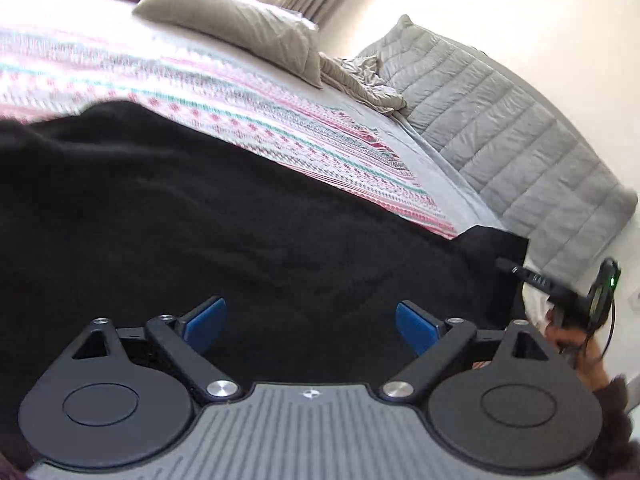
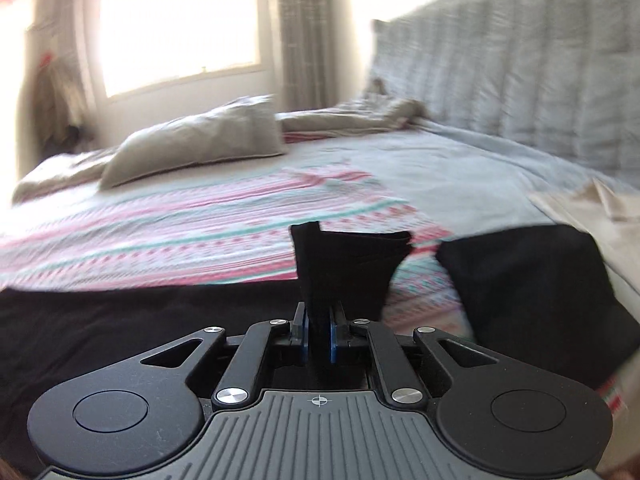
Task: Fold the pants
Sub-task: 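Grasp the trouser edge with the left gripper and fold it toward the right gripper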
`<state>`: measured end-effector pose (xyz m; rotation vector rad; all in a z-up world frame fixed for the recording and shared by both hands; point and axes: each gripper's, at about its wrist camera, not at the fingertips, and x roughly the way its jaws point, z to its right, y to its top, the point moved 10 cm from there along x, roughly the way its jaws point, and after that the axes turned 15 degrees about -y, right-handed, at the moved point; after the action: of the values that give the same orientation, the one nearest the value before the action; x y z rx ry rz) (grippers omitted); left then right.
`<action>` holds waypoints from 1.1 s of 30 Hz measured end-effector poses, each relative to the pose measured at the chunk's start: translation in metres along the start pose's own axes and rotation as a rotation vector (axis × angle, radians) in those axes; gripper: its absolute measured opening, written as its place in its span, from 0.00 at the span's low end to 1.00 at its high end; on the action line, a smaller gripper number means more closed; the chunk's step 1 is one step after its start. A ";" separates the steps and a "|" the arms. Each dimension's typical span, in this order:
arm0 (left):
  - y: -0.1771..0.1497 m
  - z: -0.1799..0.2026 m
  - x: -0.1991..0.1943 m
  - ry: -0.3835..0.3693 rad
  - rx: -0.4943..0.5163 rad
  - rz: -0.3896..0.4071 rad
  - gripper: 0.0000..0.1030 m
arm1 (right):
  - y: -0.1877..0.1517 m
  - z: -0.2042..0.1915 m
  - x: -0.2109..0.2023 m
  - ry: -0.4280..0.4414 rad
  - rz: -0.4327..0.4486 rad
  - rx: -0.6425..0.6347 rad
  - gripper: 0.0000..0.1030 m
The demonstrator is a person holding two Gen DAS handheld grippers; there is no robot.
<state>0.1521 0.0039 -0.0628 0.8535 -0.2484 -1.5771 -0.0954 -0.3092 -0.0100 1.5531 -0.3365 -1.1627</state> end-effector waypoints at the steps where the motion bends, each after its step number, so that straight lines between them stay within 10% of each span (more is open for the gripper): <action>1: 0.003 -0.003 0.002 0.002 -0.016 0.014 0.88 | 0.000 -0.015 -0.001 0.025 0.003 -0.037 0.08; 15: 0.010 -0.008 0.047 -0.062 -0.203 0.002 0.70 | -0.066 -0.189 -0.041 0.326 -0.015 -0.519 0.08; 33: 0.021 -0.013 0.087 -0.120 -0.435 0.034 0.59 | -0.059 -0.211 -0.095 0.556 0.017 -0.453 0.08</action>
<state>0.1795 -0.0767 -0.0916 0.4152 -0.0015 -1.5729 0.0082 -0.0958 -0.0348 1.3892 0.2687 -0.6858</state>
